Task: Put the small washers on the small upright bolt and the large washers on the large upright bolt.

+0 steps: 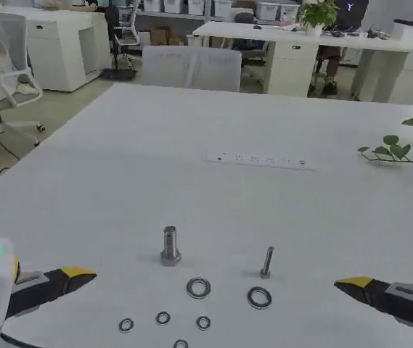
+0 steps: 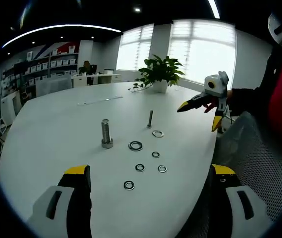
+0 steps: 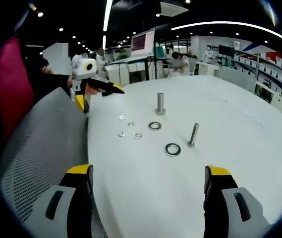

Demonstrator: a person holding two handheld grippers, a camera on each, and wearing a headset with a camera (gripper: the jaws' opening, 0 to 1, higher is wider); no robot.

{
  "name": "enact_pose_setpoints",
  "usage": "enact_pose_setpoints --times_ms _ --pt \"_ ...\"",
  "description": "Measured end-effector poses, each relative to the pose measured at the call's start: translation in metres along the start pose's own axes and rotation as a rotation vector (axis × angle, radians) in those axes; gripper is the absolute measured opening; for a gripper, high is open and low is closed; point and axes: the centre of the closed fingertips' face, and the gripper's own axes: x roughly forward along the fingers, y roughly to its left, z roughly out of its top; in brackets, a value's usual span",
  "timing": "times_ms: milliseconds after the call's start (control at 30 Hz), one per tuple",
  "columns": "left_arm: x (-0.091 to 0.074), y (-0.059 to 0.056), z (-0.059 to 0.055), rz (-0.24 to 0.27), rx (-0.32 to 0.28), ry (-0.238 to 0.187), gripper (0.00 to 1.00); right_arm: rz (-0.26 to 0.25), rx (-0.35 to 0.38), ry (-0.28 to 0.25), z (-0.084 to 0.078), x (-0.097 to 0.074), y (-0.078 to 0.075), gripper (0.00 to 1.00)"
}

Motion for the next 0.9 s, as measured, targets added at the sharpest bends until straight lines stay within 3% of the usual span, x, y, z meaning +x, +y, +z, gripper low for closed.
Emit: enact_pose_setpoints --times_ms 367,533,900 --pt "0.002 -0.003 0.004 0.005 0.0 -0.017 1.0 0.012 -0.042 0.053 0.003 0.003 -0.006 0.89" --pt "0.0 -0.001 0.005 0.01 0.003 -0.019 1.0 0.017 -0.052 0.045 0.01 0.004 -0.006 0.89" --pt "-0.001 -0.004 0.013 0.004 0.026 -0.014 1.0 0.007 -0.044 0.045 0.004 0.0 -0.007 0.88"
